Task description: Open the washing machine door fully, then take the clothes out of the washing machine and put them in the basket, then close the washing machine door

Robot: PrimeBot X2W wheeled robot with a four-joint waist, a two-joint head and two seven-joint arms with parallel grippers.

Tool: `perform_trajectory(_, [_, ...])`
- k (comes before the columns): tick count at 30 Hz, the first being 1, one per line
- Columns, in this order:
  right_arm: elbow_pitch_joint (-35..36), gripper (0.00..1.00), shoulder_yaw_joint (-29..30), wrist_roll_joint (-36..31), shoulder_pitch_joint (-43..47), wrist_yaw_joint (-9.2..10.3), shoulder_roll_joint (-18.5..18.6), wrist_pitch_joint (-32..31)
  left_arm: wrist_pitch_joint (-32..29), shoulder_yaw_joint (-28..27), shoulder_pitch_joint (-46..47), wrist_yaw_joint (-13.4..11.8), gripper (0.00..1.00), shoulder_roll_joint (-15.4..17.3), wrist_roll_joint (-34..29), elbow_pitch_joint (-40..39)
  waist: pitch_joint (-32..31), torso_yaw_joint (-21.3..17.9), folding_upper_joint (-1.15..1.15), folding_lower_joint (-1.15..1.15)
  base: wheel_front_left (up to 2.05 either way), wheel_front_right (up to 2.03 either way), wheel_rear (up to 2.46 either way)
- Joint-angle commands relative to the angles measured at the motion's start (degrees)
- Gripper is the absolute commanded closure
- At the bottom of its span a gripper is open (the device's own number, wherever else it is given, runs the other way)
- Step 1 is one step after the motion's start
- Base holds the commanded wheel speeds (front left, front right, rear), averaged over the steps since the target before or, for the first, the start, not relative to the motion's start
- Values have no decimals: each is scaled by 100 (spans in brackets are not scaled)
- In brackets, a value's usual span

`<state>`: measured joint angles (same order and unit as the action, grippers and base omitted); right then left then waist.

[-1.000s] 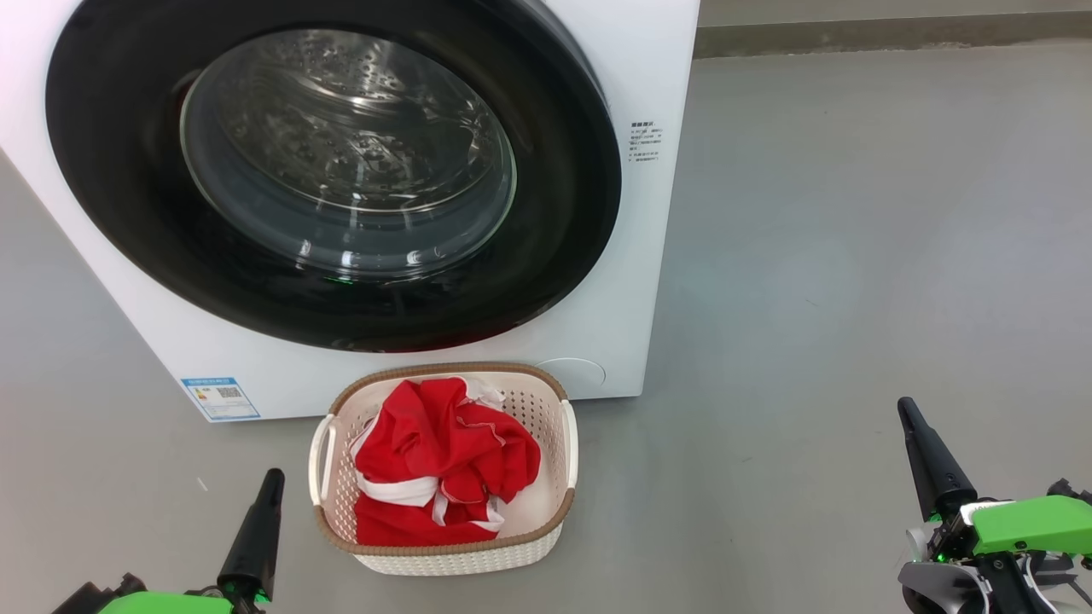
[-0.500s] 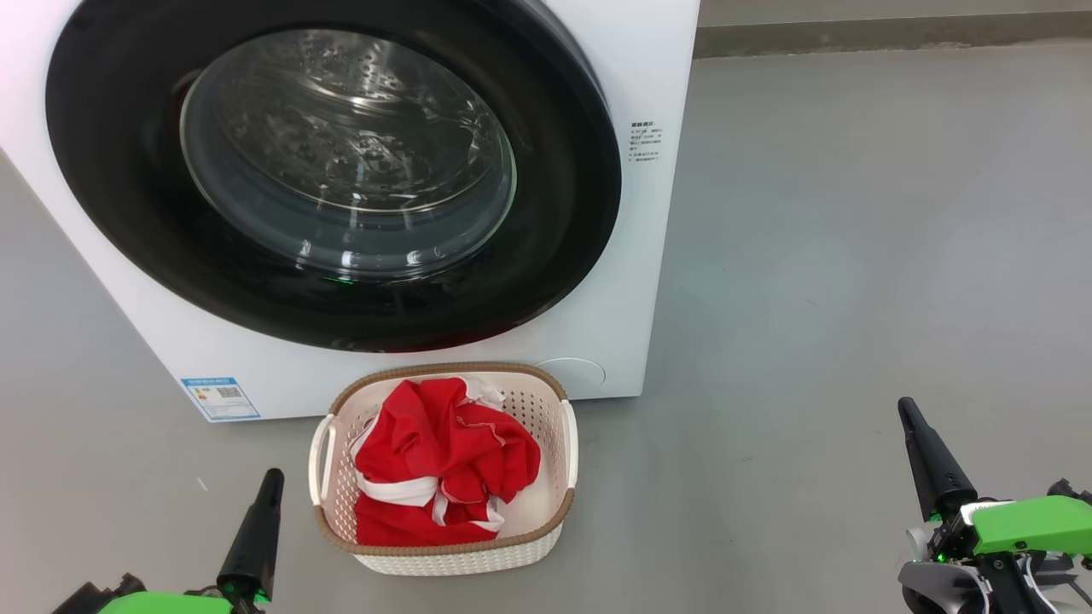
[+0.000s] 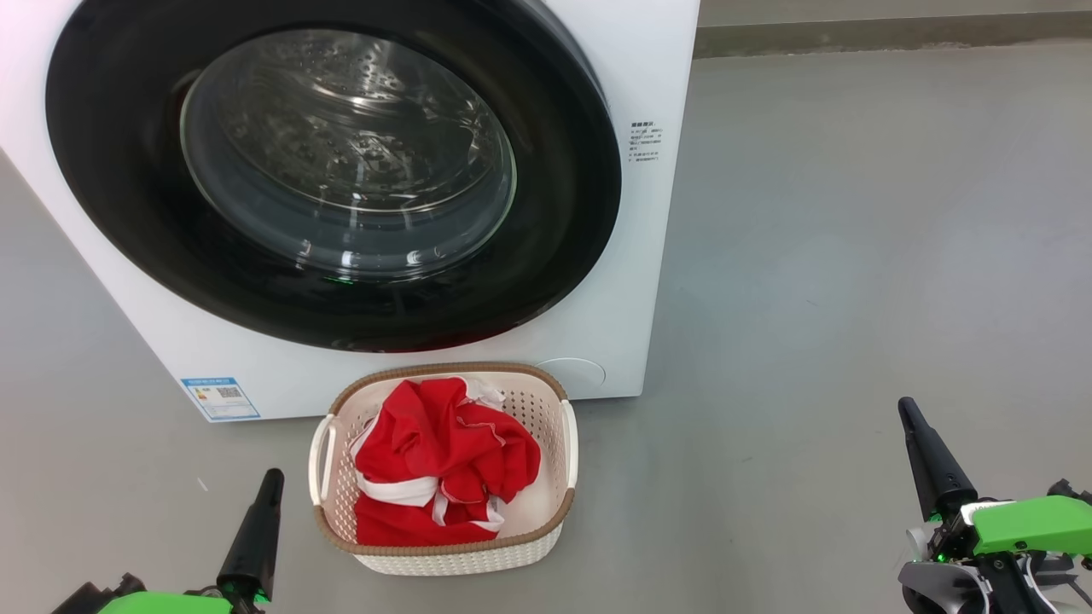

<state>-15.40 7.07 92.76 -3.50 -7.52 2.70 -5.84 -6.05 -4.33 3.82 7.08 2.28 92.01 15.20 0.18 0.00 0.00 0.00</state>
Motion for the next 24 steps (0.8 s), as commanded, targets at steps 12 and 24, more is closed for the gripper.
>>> perform_trajectory(12, [139,100,-76,-42,-267,3,37,-47,-36,-209,236,41,100,71,24,-116,0,0,0,0,0,0,0])
perform_trajectory(24, [138,100,-72,-46,-267,3,34,-51,-38,-211,236,41,100,69,22,-116,0,0,0,0,0,0,0])
